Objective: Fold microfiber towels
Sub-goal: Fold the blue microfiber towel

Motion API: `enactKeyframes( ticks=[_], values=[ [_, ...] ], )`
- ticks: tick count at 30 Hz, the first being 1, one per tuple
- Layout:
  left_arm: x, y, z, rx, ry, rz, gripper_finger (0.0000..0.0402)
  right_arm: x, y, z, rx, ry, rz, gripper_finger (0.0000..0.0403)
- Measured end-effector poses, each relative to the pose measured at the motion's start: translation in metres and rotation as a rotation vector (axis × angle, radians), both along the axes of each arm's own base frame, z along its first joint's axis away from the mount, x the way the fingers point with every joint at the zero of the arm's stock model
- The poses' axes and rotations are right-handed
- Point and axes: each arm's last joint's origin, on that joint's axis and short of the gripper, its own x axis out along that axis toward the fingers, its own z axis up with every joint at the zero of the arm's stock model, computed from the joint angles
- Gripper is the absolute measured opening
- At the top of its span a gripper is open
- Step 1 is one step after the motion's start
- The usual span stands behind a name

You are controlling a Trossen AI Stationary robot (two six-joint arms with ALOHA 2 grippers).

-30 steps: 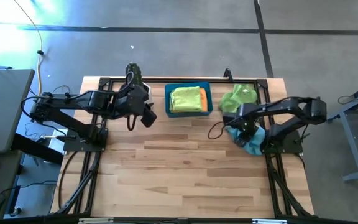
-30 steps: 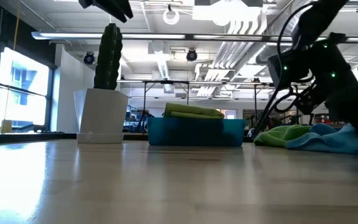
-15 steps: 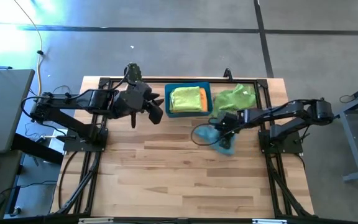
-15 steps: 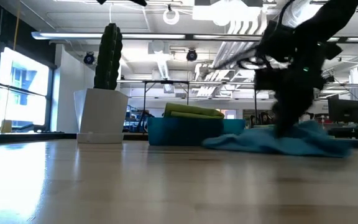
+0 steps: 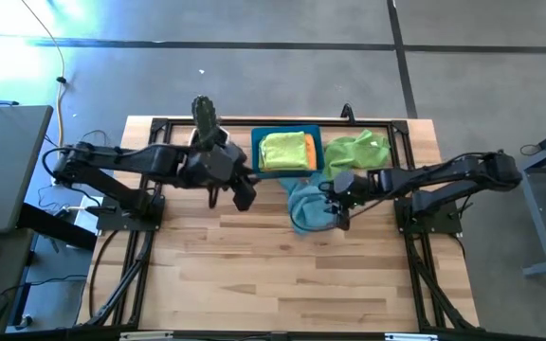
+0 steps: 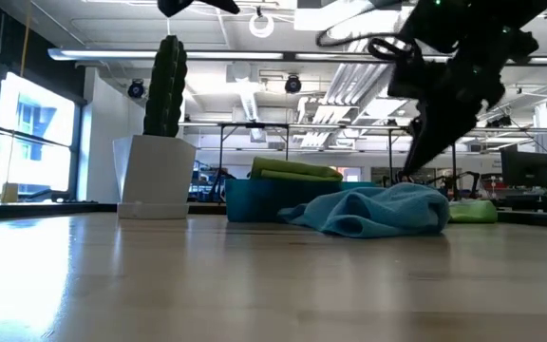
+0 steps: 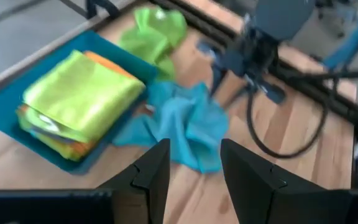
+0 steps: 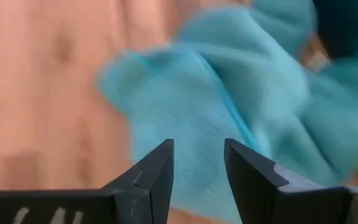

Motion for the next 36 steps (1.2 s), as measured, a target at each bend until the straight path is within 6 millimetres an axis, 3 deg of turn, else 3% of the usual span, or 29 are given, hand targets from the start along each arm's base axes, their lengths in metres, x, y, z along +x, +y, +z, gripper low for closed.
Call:
enactKeyframes(
  ticks=[5,12,20,24,28,36],
  values=[
    [0.020,-0.017,-0.022,-0.011,0.077,-0.055,0.0133,-0.002,0.000,-0.009,-0.117,0.085,-0.077,0.0133],
    [0.041,-0.037,-0.048,-0.042,0.142,-0.083,0.0133,0.014,0.003,-0.030,0.009,0.101,-0.124,0.0133],
    [0.050,-0.049,-0.062,0.039,0.215,-0.196,0.0133,0.051,0.017,-0.039,0.109,-0.151,-0.030,0.0133],
    [0.045,-0.047,-0.065,0.010,0.280,-0.224,0.0133,0.063,0.021,-0.029,0.140,-0.293,-0.030,0.0133],
    [0.040,-0.049,-0.068,-0.009,0.343,-0.249,0.0133,0.063,0.022,-0.005,0.120,-0.298,-0.012,0.0133],
    [0.046,-0.055,-0.079,-0.005,0.306,-0.284,0.0133,0.033,0.017,0.014,-0.048,0.103,0.048,0.0133]
  ],
)
